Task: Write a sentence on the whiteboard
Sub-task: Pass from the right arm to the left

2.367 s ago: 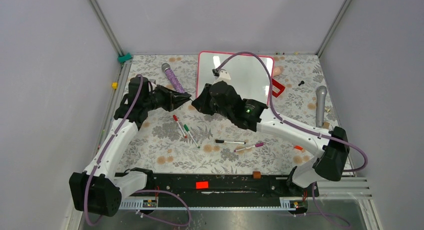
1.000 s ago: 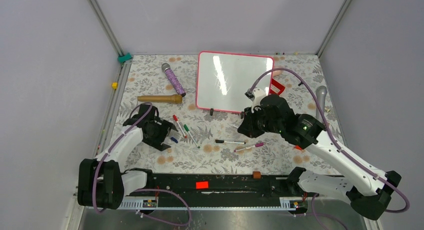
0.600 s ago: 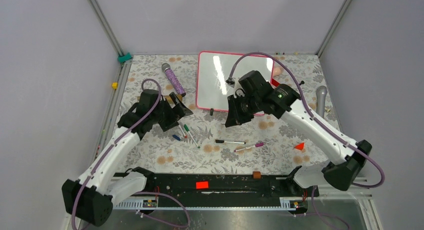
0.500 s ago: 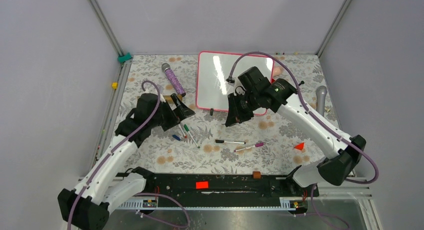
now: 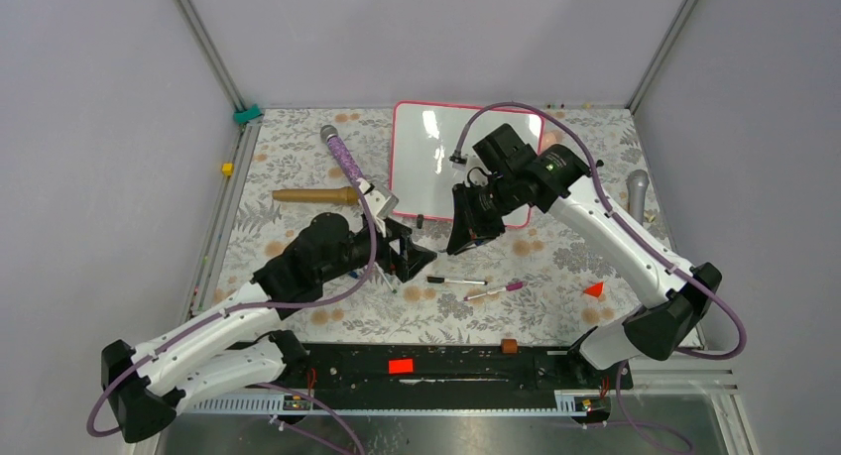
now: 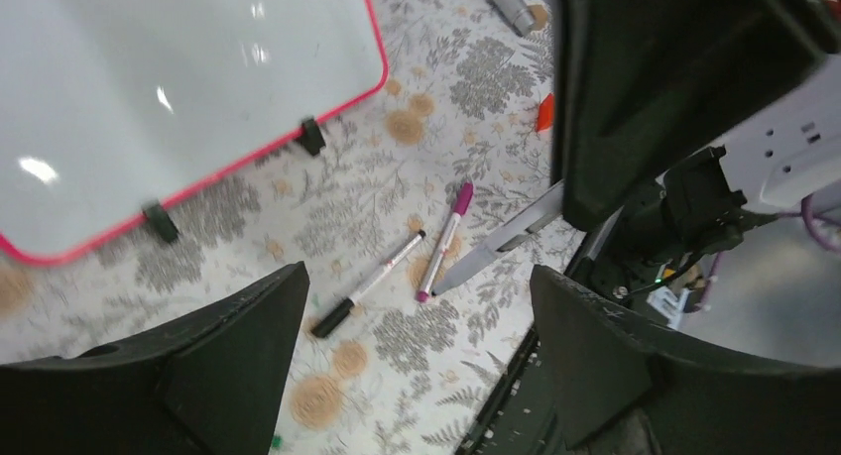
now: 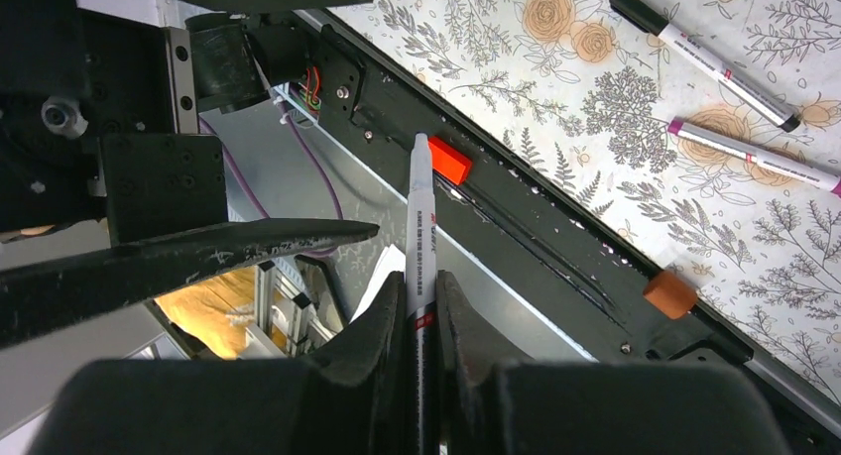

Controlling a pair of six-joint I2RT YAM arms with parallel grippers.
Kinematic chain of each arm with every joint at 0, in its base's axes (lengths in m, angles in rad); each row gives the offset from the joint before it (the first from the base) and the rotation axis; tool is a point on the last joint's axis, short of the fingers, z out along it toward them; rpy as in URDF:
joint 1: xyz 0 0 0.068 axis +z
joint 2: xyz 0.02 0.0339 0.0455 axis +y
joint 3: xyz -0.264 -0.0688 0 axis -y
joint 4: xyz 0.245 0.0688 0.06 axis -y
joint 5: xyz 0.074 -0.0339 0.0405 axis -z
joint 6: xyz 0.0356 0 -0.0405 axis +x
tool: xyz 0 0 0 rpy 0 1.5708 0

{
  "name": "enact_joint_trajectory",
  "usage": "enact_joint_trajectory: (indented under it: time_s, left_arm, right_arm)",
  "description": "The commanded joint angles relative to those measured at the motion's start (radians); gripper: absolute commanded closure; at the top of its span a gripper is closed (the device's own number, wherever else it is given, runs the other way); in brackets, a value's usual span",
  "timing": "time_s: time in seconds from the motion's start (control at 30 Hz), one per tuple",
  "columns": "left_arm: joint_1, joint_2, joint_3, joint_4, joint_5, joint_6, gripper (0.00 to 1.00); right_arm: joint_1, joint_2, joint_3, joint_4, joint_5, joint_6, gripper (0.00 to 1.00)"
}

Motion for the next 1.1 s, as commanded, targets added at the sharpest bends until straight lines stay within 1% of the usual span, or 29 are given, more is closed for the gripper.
enact_joint_trajectory:
  time_s: [0.0,0.07,0.17,0.37,0.47,0.57,0.6,0.77,0.87,0.9,0.93,0.97,1.03,1.07]
  left_arm:
    - [-0.026,-0.009,0.008,0.169,0.082,0.216,0.21]
    - [-0.027,0.002,0.017,0.150,0.142,0.260,0.28]
    - [-0.032,0.027,0.045,0.128,0.217,0.316,0.31]
    - [-0.036,0.072,0.093,0.058,0.238,0.400,0.33]
    - [-0.036,0.086,0.105,0.056,0.265,0.420,0.38]
    - [-0.037,0.112,0.124,0.046,0.296,0.426,0.49]
    - [-0.037,0.121,0.129,0.043,0.310,0.426,0.56]
    - [-0.039,0.149,0.146,0.039,0.398,0.428,0.80]
    - [-0.043,0.150,0.153,0.021,0.407,0.436,0.98]
    - [-0.043,0.146,0.155,0.016,0.402,0.437,1.00]
    - [-0.042,0.141,0.154,0.012,0.393,0.439,1.00]
    - [-0.042,0.134,0.153,0.012,0.378,0.437,1.00]
    - [-0.042,0.120,0.149,0.011,0.364,0.435,1.00]
    - [-0.042,0.117,0.149,0.012,0.358,0.431,1.00]
  right_arm:
    - [-0.004,0.005,0.052,-0.044,-0.027,0.004,1.00]
    - [-0.003,0.005,0.055,-0.047,-0.032,-0.001,1.00]
    - [-0.003,0.005,0.057,-0.047,-0.054,-0.005,1.00]
    - [-0.004,0.001,0.064,-0.037,-0.115,-0.019,1.00]
    - [-0.004,-0.006,0.066,-0.036,-0.129,-0.024,1.00]
    - [-0.003,-0.011,0.064,-0.036,-0.140,-0.031,1.00]
    - [-0.003,-0.010,0.063,-0.036,-0.145,-0.031,1.00]
    - [-0.003,-0.004,0.066,-0.035,-0.148,-0.030,1.00]
    - [-0.003,-0.004,0.064,-0.026,-0.145,-0.023,1.00]
    - [-0.004,-0.008,0.062,-0.022,-0.140,-0.018,1.00]
    - [-0.003,-0.011,0.060,-0.016,-0.127,-0.011,0.97]
    - [-0.003,-0.017,0.054,-0.008,-0.119,-0.003,0.89]
    - [-0.004,-0.033,0.039,0.019,-0.113,0.012,0.71]
    - [-0.004,-0.041,0.033,0.027,-0.107,0.017,0.66]
